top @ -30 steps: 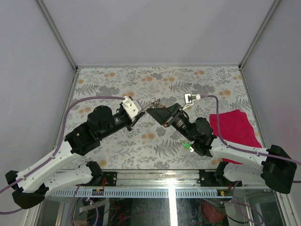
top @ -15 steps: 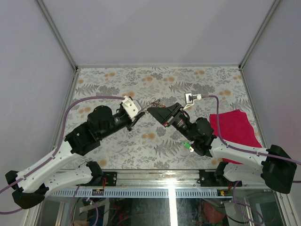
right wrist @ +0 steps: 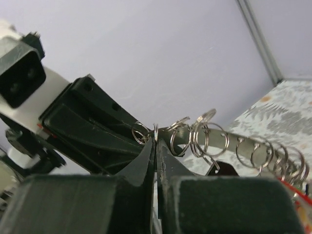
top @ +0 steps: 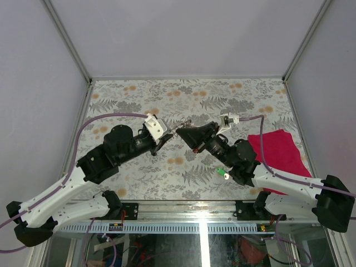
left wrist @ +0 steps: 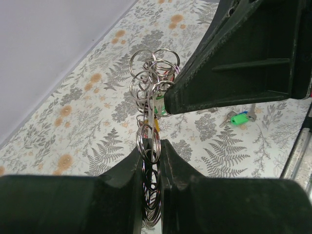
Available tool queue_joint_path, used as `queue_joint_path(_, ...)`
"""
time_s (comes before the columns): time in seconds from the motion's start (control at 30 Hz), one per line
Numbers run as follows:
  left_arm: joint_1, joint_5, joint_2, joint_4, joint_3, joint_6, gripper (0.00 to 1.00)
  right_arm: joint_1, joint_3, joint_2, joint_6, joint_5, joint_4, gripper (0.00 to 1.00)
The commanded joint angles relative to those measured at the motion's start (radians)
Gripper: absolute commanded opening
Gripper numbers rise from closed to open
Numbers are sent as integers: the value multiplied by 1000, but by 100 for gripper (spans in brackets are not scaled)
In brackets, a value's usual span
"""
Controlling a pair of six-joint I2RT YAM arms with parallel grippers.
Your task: Put the keys on the keyring
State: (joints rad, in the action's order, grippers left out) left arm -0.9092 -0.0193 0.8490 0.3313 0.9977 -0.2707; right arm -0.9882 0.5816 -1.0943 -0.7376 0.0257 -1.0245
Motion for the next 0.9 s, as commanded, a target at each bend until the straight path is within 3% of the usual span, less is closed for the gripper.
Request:
queue_joint_path(0.0,-6,-44,-20,-94,40,40,5,-4,34,89,319,-84,37,0)
queue_joint_path(0.23,-5,-122,-30,-94,41,93,22,-3,84,159,593,-197,232,0)
queue_joint_path(0.47,-6,-179,-98,-123,12,119,39,-4,165,237,761,-255,467,0)
queue_joint_path(0.87,-5,-147,-161,-194,-8,179,45,-3,253,323,959,-356,688,0)
